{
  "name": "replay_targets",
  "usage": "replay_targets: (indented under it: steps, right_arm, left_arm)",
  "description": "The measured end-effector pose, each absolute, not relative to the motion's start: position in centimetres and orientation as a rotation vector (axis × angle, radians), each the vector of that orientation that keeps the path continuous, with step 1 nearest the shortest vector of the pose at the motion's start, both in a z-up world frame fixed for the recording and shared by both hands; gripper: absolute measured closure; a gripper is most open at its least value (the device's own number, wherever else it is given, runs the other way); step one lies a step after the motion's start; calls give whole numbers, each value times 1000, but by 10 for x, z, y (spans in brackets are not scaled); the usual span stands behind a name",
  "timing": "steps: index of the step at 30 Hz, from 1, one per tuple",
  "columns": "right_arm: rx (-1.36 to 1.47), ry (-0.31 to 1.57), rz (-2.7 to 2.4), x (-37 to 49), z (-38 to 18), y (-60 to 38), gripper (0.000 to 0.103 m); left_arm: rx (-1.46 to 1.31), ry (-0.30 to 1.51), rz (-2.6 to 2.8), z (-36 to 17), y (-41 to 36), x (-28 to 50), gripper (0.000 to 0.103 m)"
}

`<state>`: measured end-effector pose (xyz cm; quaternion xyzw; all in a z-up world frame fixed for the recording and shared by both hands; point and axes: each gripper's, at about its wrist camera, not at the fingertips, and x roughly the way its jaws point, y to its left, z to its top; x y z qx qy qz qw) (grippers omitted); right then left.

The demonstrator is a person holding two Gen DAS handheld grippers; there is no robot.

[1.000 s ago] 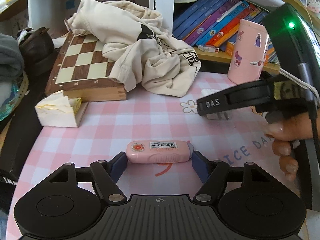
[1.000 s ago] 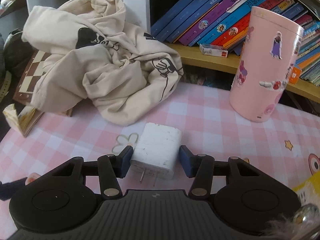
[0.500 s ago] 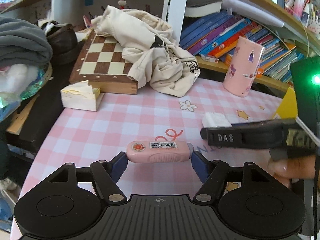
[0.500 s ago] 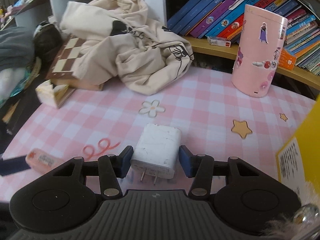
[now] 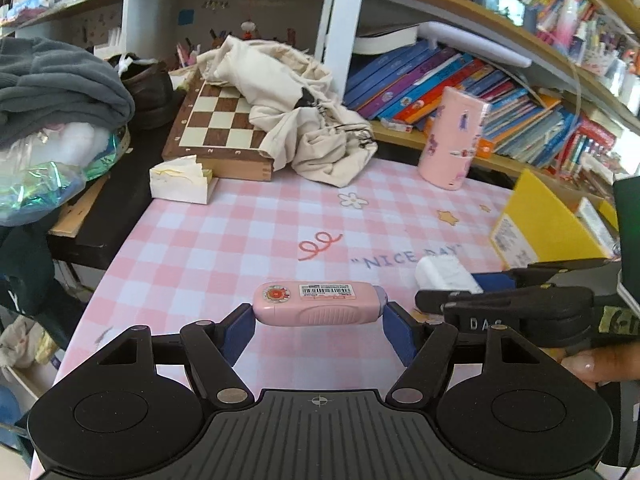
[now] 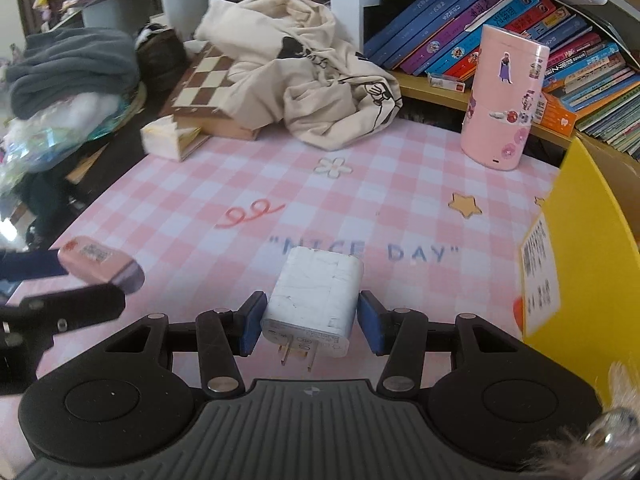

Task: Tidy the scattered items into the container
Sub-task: 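Lift and carry the plug and eraser with both tools toward the yellow box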

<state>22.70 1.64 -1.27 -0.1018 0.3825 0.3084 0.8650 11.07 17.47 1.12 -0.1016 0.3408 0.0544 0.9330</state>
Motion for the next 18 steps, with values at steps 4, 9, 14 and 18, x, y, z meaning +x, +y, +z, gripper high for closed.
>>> replay_targets:
  steps: [4, 9, 14, 18]
  right_arm:
    - [-220, 801, 667, 201, -7, 5, 56]
    - [-240, 800, 708, 173, 3, -8, 56]
    - [-275, 795, 725, 148, 11, -20, 56]
    - [-249, 816, 706, 129, 12, -29, 56]
  left_arm:
    - [-219, 683, 93, 20, 169, 91, 33]
    - [-317, 676, 83, 28, 171, 68, 33]
    - [-423, 675, 79, 29, 176, 46, 33]
    - [-442, 670, 74, 31, 174, 31, 33]
